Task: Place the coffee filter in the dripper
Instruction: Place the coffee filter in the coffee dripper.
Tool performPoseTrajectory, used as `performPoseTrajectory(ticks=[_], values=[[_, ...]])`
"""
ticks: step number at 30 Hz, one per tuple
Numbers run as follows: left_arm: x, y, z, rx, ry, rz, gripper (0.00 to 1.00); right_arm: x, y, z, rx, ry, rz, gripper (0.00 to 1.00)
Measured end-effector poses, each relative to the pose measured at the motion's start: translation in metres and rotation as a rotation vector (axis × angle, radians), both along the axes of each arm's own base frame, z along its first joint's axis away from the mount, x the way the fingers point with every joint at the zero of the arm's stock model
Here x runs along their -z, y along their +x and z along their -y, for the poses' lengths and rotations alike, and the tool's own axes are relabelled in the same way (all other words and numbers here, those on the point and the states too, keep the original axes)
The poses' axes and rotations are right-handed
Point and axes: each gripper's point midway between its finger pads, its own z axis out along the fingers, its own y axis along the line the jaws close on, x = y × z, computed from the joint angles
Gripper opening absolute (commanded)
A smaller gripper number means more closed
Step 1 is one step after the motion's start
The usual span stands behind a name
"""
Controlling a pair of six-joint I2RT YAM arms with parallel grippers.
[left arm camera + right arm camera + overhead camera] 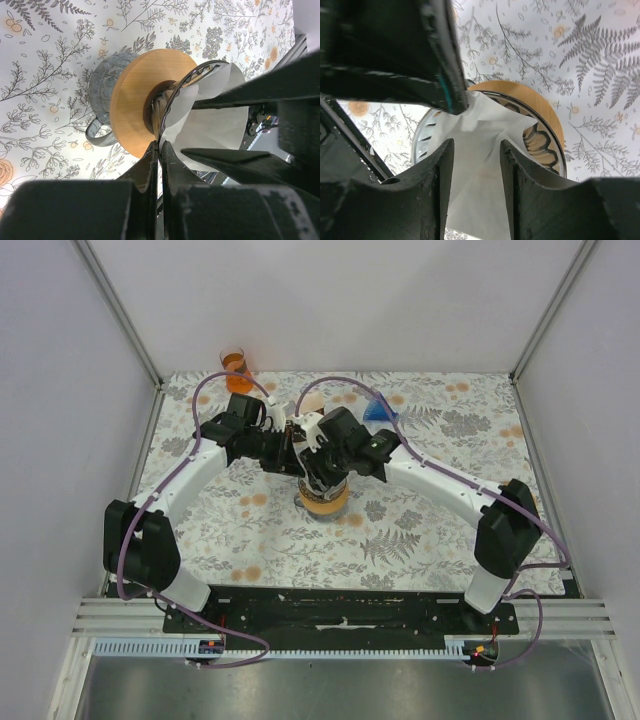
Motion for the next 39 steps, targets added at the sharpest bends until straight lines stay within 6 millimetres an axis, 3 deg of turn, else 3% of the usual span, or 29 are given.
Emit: performPoseTrajectory(ticks=[6,12,19,24,32,39], values=[[-0.002,0.001,0.0,0.007,0.002,0.012,0.02,-0.037,-0.003,-0.003,-0.121,0.085,0.056,0.52],[-0.002,0.0,-0.001,0.011,0.007,0.013,0.02,-0.057,-0.01,-0.001,-0.297,0.119,0.142,0.72],[-0.002,0.0,-0.001,0.015,0.01,0.012,0.02,-0.087,-0.064,0.018,-0.758,0.158,0.461,0.88],[-0.002,-0.001,-0.001,0.016,0.01,0.012,0.02,-0.063,-0.096,0.026,-1.009,0.088,0.605,0.89],[-0.002,-0.001,-0.001,0.017,0.009,0.012,0.02,-0.029,-0.076,0.024,-1.079,-0.132,0.687,0.9],[-0.003,-0.001,-0.001,0.017,0.008,0.013,0.02,-0.006,-0.056,0.019,-1.071,-0.21,0.682,0.87]])
